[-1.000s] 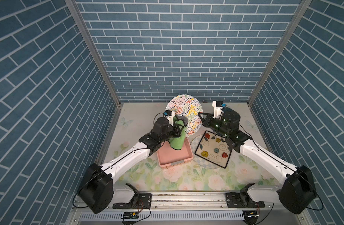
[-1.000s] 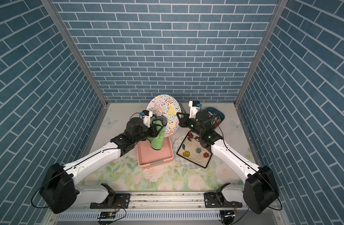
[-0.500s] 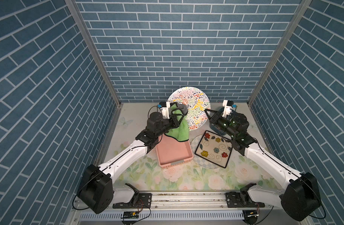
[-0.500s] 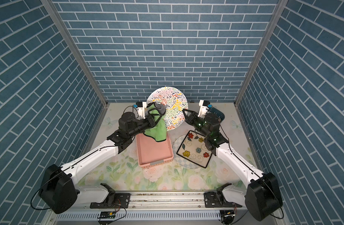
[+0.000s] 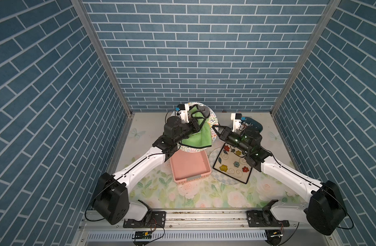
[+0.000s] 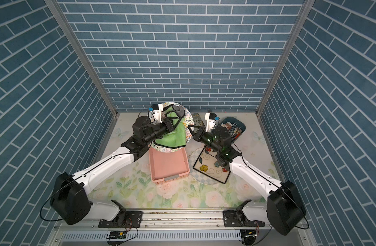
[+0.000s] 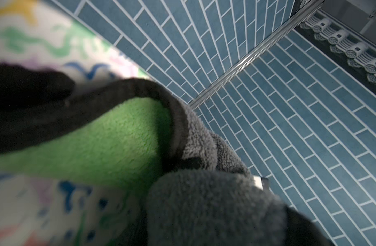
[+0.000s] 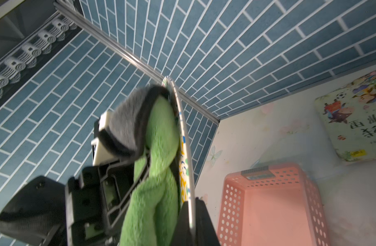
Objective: Wipe the wet plate dry
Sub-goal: Wipe the plate with towel.
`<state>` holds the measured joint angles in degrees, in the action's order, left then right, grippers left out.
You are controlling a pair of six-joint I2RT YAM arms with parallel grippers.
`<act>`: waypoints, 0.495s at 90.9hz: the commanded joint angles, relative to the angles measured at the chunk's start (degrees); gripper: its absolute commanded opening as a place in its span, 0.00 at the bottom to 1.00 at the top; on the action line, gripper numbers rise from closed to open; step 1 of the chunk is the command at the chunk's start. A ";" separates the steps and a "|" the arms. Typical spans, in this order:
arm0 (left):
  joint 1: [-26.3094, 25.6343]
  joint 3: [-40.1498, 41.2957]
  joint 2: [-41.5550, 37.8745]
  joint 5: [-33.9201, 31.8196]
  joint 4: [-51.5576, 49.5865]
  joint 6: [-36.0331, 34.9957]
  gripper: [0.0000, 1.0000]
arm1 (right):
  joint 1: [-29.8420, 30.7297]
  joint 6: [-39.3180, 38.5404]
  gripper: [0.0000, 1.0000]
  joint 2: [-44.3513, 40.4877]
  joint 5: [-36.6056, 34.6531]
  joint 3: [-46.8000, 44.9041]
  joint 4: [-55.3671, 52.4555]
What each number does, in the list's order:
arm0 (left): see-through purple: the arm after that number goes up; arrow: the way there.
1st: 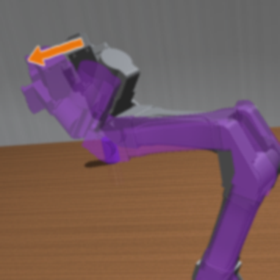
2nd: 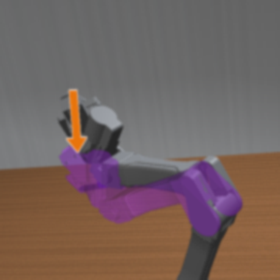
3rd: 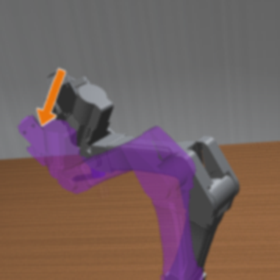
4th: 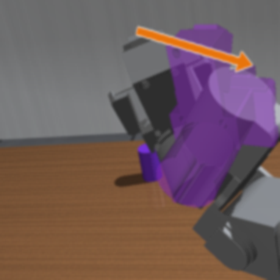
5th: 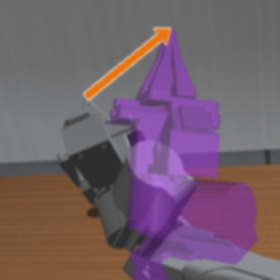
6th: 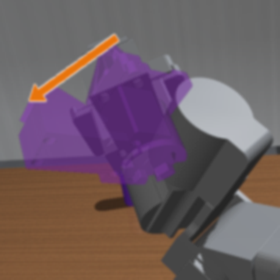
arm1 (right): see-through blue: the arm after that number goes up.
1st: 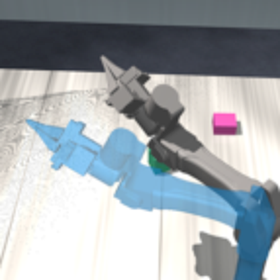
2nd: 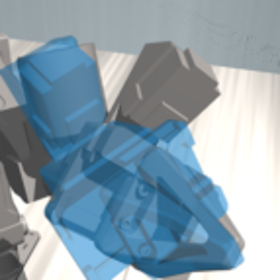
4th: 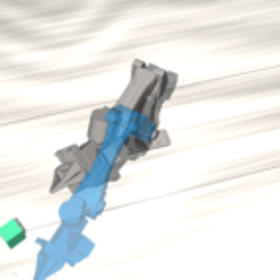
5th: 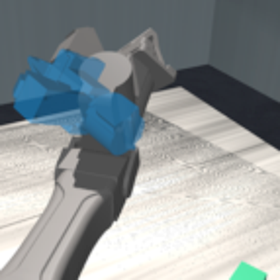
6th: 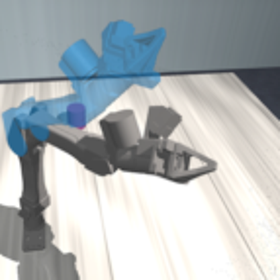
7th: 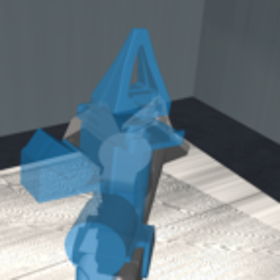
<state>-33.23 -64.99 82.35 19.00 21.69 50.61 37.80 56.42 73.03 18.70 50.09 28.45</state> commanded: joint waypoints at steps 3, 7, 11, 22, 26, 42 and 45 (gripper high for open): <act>-1.73 -2.81 3.90 -0.92 -2.37 -0.65 0.00 | 4.61 -1.96 0.00 -1.04 7.75 4.54 10.51; -1.44 -3.21 3.79 -1.97 -2.97 -0.84 0.00 | 4.66 -1.80 0.00 -1.56 7.09 4.13 11.21; -0.60 -3.46 3.21 -3.74 -4.58 -1.53 0.00 | 4.30 -1.89 0.00 -2.84 5.36 3.55 11.01; 4.18 -1.38 -1.24 -8.42 -8.08 -2.37 0.00 | 0.57 -0.86 0.00 -6.70 2.44 1.30 10.28; 5.25 -0.02 -2.68 -10.17 -8.65 -2.84 0.00 | -0.38 -0.79 0.00 -7.78 2.05 0.47 10.05; 0.74 -2.09 0.52 -5.71 -7.06 -6.20 0.00 | 2.58 -3.19 0.00 -4.83 3.92 2.82 9.87; -0.93 -3.64 1.64 -5.53 -7.54 -7.16 0.00 | 3.38 -3.24 0.00 -3.85 4.57 3.26 10.69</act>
<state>-29.63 -66.72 79.15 12.71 18.55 47.81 37.82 55.00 69.38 18.48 49.10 27.53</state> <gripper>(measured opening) 0.161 0.082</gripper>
